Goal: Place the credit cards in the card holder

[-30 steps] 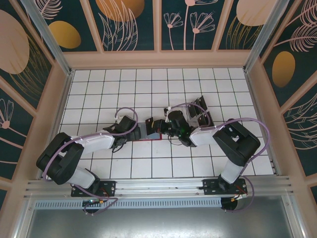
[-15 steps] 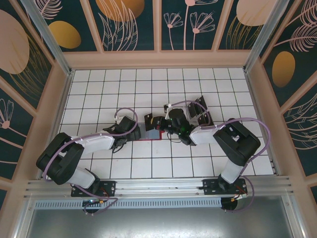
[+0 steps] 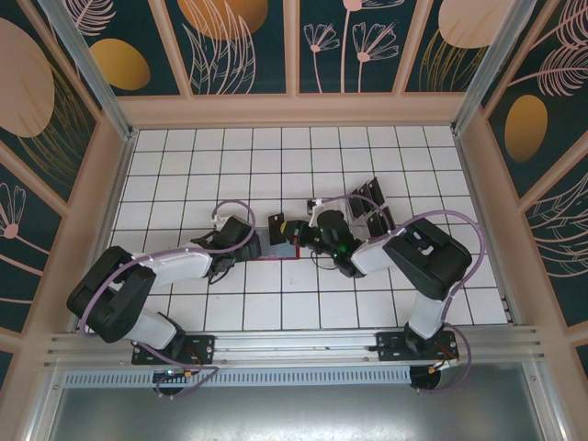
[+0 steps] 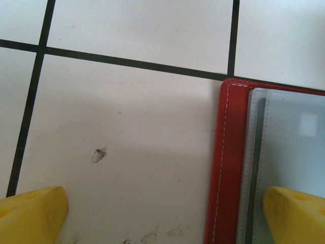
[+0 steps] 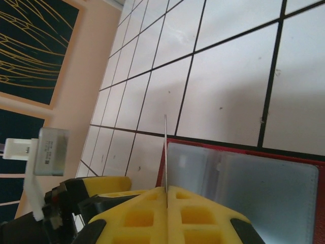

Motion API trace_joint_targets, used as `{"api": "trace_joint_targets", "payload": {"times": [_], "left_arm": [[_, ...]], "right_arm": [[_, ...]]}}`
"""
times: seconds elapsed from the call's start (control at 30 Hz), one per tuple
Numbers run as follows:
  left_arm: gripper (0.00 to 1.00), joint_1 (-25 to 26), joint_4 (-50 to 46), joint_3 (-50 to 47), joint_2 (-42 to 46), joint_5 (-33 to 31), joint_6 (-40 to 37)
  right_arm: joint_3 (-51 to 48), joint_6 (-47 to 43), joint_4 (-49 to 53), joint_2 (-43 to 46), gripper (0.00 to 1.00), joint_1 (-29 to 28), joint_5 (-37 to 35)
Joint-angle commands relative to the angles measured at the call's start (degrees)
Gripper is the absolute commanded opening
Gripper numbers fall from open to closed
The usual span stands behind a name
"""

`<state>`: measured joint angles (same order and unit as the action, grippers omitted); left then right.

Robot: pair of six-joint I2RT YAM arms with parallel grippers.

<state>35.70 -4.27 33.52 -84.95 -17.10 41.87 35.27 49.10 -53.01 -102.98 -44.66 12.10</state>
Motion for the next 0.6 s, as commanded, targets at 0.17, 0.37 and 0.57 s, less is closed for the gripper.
{"api": "trace_joint_targets", "payload": {"times": [0.17,0.37,0.57], "left_arm": [[0.99,-0.21,-4.16,-3.02,-1.54,-0.29,0.85],[0.98,-0.16,-4.17,-2.76,-1.76,-0.3,0.71],[0.99,-0.23,-4.16,-2.76,-1.71,-0.25,0.59]], "right_arm": [[-2.64,2.53,-9.08,-2.93,0.0,-0.03,-1.26],[-3.71,2.38,-10.82,-3.56,0.0,-0.07,-2.68],[-3.77,2.96,-12.6,-5.54,0.0,-0.15,-2.87]]}}
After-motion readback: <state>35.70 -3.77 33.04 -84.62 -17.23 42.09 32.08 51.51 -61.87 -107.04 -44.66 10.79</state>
